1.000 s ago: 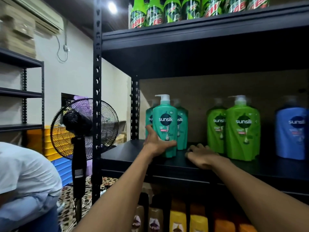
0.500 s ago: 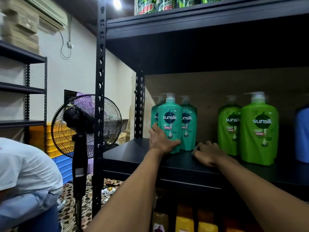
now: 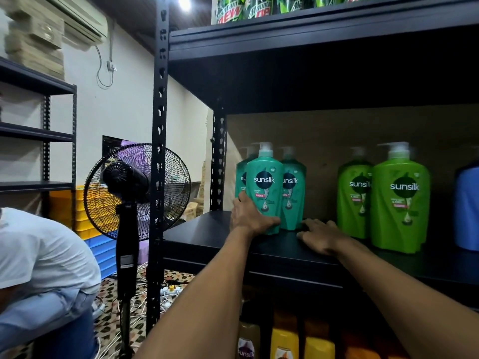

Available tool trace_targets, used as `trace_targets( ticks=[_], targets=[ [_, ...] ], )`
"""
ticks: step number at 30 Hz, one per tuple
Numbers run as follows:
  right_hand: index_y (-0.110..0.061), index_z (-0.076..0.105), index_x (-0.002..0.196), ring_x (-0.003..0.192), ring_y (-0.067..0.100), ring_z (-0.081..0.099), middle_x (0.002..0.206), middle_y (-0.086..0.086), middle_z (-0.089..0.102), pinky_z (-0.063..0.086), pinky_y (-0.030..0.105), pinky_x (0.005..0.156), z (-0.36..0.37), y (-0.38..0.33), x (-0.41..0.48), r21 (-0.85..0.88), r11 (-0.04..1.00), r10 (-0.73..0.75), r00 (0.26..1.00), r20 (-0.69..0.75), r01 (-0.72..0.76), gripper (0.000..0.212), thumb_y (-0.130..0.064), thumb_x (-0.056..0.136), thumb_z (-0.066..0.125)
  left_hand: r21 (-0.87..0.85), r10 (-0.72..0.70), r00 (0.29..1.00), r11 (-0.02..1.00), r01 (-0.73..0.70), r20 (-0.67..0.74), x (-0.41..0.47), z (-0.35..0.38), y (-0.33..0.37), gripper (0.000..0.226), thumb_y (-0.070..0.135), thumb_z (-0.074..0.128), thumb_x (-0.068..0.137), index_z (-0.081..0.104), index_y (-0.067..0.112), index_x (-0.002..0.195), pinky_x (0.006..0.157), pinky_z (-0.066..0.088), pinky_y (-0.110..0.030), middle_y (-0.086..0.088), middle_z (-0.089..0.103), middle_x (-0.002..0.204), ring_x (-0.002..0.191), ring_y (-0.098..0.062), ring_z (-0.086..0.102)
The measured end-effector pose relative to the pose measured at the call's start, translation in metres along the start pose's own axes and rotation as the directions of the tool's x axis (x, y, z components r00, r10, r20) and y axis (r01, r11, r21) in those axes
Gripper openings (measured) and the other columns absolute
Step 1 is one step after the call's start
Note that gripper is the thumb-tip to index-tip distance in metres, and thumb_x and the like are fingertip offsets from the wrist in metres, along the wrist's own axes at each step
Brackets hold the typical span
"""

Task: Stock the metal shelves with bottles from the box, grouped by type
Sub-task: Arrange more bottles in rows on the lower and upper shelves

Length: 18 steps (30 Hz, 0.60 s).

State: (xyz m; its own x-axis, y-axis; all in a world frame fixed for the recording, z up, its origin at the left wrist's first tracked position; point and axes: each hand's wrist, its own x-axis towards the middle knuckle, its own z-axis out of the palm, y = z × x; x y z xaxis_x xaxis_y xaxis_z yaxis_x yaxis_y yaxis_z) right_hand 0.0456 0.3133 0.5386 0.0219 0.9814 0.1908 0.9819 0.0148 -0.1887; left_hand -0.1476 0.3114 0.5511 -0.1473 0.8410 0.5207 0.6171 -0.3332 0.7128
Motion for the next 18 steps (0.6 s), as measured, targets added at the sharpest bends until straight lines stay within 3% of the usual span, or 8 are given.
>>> trace_targets(
  ticks=[12,18],
  targets=[
    [-0.031,0.011,0.16,0.153,0.031,0.011,0.168,-0.001,0.012,0.017,0.052,0.121,0.005,0.006,0.013,0.03,0.999,-0.024,0.999,0.037,0.023,0.064,-0.044,0.1,0.03,-0.052,0.037,0.999,0.998,-0.036,0.008,0.004,0.0,-0.005,0.097,0.032,0.093,0.064,0.031,0.016,0.137,0.104,0.05,-0.048,-0.009,0.046,0.128,0.119,-0.029,0.051],
    [-0.033,0.009,0.16,0.153,0.03,0.008,0.168,-0.002,0.011,0.015,0.054,0.121,0.006,0.008,0.016,0.058,0.998,-0.02,0.998,0.054,0.017,0.064,-0.044,0.1,0.029,-0.08,0.004,1.0,0.997,-0.002,0.023,0.008,0.003,-0.008,0.101,0.036,0.096,0.055,0.033,0.019,0.133,0.102,0.052,-0.05,-0.008,0.05,0.127,0.119,-0.032,0.056]
  ],
)
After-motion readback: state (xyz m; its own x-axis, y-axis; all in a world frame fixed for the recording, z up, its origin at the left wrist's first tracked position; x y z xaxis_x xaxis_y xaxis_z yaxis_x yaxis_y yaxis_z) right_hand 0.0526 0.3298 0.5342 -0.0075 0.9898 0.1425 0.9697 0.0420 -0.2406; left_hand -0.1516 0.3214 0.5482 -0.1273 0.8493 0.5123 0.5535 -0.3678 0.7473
